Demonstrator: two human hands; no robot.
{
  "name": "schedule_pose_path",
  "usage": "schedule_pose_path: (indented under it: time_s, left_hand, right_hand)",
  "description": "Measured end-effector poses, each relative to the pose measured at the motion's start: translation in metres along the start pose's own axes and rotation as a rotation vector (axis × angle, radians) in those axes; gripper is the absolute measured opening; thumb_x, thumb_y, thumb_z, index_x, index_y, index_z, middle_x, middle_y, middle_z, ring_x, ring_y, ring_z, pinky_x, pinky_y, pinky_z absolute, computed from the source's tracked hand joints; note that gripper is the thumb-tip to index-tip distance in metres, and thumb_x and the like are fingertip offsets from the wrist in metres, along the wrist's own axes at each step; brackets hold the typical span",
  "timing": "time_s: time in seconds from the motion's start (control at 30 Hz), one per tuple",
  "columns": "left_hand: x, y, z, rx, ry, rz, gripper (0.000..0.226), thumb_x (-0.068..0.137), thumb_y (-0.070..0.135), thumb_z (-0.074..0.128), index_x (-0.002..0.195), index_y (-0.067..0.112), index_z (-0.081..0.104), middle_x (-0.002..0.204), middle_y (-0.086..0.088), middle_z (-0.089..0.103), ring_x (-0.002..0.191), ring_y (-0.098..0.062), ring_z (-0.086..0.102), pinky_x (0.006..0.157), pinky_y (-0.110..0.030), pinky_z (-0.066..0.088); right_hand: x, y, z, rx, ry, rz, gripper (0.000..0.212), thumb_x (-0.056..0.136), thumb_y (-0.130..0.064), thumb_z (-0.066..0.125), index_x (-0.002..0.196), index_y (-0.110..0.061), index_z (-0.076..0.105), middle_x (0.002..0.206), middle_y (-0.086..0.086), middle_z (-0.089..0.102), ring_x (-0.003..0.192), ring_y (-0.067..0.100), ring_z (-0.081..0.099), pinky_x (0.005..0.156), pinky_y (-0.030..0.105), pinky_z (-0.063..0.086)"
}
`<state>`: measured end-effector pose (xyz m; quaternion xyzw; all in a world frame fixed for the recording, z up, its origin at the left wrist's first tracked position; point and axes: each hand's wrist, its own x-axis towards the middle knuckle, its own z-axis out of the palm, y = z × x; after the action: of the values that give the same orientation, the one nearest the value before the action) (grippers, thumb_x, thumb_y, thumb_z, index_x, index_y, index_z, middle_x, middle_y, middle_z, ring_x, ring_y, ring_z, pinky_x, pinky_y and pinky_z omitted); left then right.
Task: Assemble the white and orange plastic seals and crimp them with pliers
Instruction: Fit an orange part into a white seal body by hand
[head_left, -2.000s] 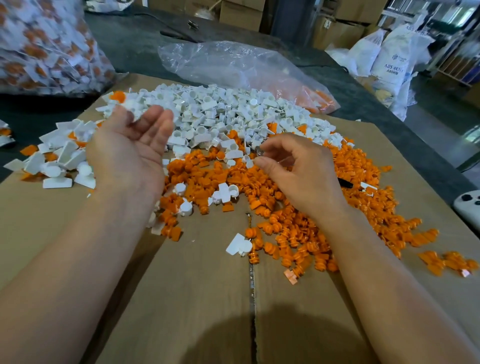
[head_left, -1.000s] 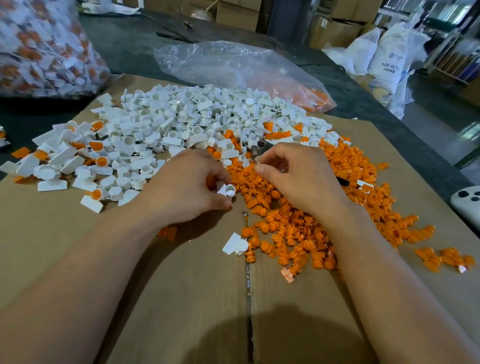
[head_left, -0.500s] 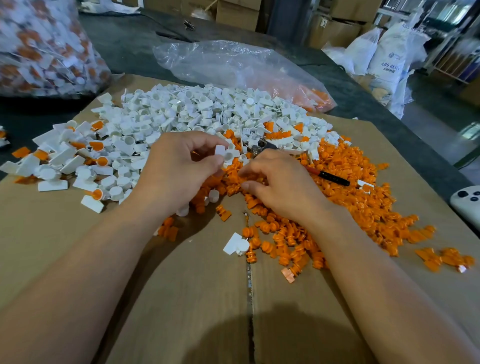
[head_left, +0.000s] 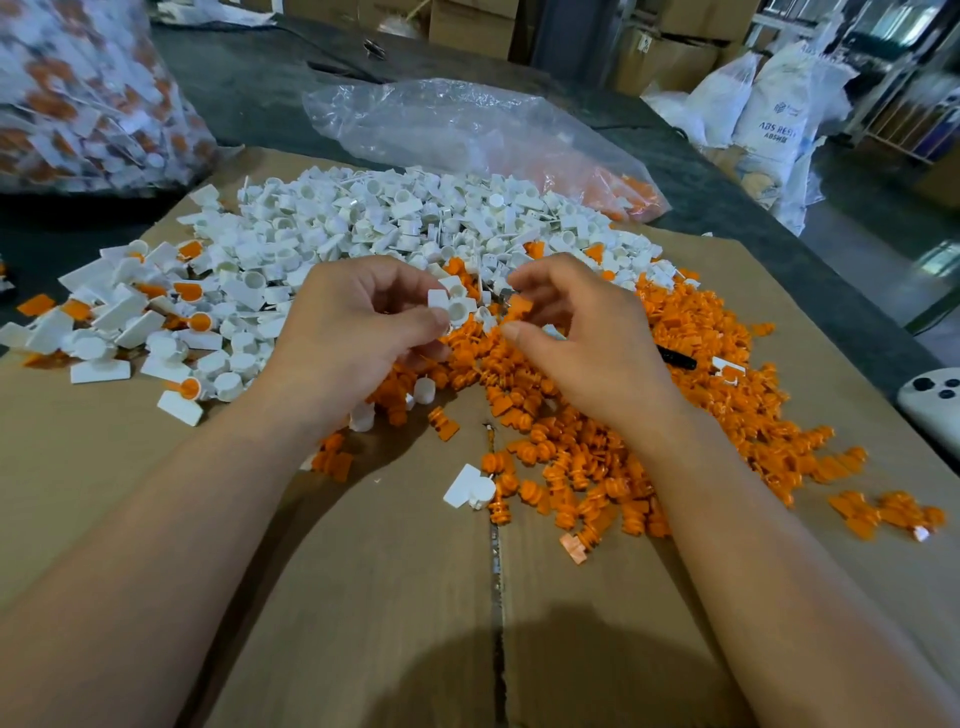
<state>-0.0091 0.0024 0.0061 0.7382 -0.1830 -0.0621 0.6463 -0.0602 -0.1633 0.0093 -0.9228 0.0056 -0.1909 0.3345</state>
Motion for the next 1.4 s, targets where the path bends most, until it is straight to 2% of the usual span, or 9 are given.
schedule_pose_path:
  time_s: [0.07,0.17,0.23,0.33,0.5,0.8,1.03,1.2,1.4]
  left_hand:
    - [-0.001,0.000,0.001,-0.001,-0.015,-0.008,0.015,0.081,0.000,0.065,0.076,0.014,0.063,0.068,-0.007,0.064,0.053,-0.008,0.066,0.050,-0.013,0.050]
    - [-0.001,0.000,0.003,0.009,-0.038,-0.007,0.015,0.081,-0.001,0.066,0.075,0.012,0.061,0.063,-0.006,0.063,0.052,-0.010,0.066,0.048,-0.017,0.051]
    - [-0.001,-0.001,0.004,0.019,-0.047,-0.003,0.015,0.080,-0.001,0.066,0.074,0.012,0.061,0.059,-0.001,0.063,0.051,-0.009,0.066,0.049,-0.019,0.052]
    - [-0.001,-0.002,0.004,0.025,-0.056,-0.006,0.015,0.081,0.000,0.066,0.074,0.013,0.061,0.054,0.004,0.062,0.051,-0.008,0.065,0.051,-0.027,0.054]
    - [-0.003,0.001,0.008,0.017,-0.048,-0.017,0.015,0.081,0.001,0.067,0.074,0.013,0.061,0.055,0.001,0.060,0.046,-0.005,0.062,0.044,-0.020,0.049]
    - [-0.005,0.005,0.007,-0.048,-0.054,-0.032,0.011,0.080,-0.003,0.065,0.076,0.007,0.061,0.061,-0.009,0.062,0.047,-0.009,0.062,0.046,-0.026,0.052]
    - [-0.005,0.003,0.008,-0.063,-0.072,-0.020,0.012,0.080,-0.003,0.065,0.077,0.008,0.063,0.055,-0.003,0.065,0.046,-0.009,0.062,0.045,-0.024,0.051]
    - [-0.004,0.003,0.008,-0.068,-0.071,0.018,0.017,0.079,-0.003,0.065,0.075,0.012,0.063,0.052,0.003,0.065,0.047,-0.007,0.063,0.050,-0.022,0.053]
    - [-0.005,0.003,0.007,-0.061,-0.091,0.043,0.015,0.079,-0.004,0.066,0.077,0.011,0.064,0.053,0.004,0.065,0.048,-0.006,0.063,0.050,-0.019,0.053]
  right_hand:
    - [-0.001,-0.002,-0.001,0.072,0.029,0.002,0.025,0.079,-0.015,0.070,0.101,-0.025,0.062,0.082,-0.020,0.053,0.071,-0.006,0.052,0.068,0.003,0.041]
    - [-0.003,-0.006,0.000,0.145,0.045,-0.010,0.027,0.074,-0.015,0.075,0.080,-0.035,0.058,0.083,-0.013,0.060,0.067,0.002,0.056,0.066,0.012,0.047]
    - [-0.004,-0.008,0.002,0.190,0.050,-0.017,0.031,0.073,-0.014,0.076,0.076,-0.038,0.057,0.081,-0.014,0.062,0.066,0.000,0.058,0.063,0.012,0.047]
    - [-0.005,-0.010,0.003,0.237,0.062,-0.041,0.034,0.073,-0.008,0.075,0.080,-0.038,0.059,0.079,-0.019,0.061,0.068,-0.003,0.060,0.066,0.011,0.048]
    - [-0.006,-0.011,0.006,0.235,0.046,-0.068,0.038,0.081,-0.005,0.067,0.103,-0.034,0.058,0.092,-0.018,0.061,0.082,-0.006,0.061,0.076,0.013,0.051]
    - [-0.009,-0.013,0.006,0.269,0.033,-0.135,0.034,0.076,-0.003,0.071,0.088,-0.033,0.060,0.081,-0.019,0.062,0.075,-0.006,0.062,0.069,0.012,0.051]
    - [-0.009,-0.012,0.008,0.198,0.033,-0.160,0.027,0.073,-0.003,0.073,0.092,-0.021,0.067,0.080,-0.011,0.061,0.078,0.008,0.063,0.071,0.024,0.054]
    - [-0.009,-0.013,0.006,0.162,0.068,-0.202,0.033,0.072,-0.004,0.074,0.098,-0.023,0.064,0.084,0.000,0.060,0.075,0.008,0.060,0.070,0.021,0.052]
    - [-0.009,-0.014,0.006,0.207,0.076,-0.153,0.035,0.070,-0.006,0.076,0.100,-0.020,0.064,0.083,0.001,0.062,0.075,0.009,0.062,0.070,0.019,0.053]
